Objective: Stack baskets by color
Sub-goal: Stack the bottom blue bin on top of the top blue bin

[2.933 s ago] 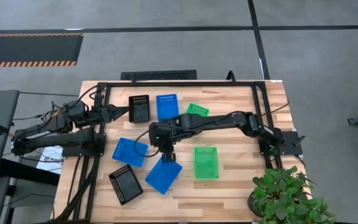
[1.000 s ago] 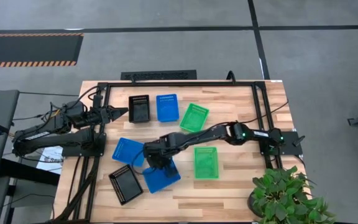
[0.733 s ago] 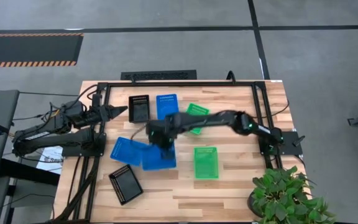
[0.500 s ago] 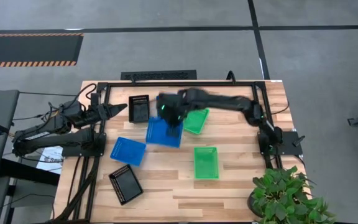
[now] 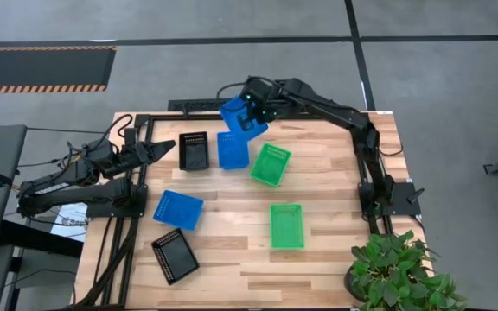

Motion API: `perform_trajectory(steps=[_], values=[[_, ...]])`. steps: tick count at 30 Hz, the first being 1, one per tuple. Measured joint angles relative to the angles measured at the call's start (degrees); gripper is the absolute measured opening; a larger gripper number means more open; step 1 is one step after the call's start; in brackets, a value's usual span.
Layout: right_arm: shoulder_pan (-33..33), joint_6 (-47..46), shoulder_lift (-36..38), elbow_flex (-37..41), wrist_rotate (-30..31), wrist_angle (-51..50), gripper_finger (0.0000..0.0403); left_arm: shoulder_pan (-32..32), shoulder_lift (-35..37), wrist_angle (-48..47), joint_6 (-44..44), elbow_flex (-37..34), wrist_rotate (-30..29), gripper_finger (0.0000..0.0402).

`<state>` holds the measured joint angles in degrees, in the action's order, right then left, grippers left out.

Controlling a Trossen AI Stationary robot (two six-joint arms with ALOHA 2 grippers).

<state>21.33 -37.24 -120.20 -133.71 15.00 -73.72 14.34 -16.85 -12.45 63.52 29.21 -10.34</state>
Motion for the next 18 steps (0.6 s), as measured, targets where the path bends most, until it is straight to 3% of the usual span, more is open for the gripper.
perform_trajectory(steps=[5, 10, 18], values=[[0.5, -3.7, 0.0, 0.0, 0.0, 3.7, 0.0005, 0.0, 0.0, 0.0, 0.3, 0.0, 0.0, 0.0274], [1.6, -2.5, 0.9, 0.1, -7.3, 6.6, 0.0005, 0.0, 0.0, 0.0, 0.8, 0.0, 0.0, 0.0274], [6.0, 1.3, 12.7, 0.0, -6.1, 0.6, 0.0005, 0.0, 0.0, -0.1, 2.1, 0.0, -1.8, 0.0274]])
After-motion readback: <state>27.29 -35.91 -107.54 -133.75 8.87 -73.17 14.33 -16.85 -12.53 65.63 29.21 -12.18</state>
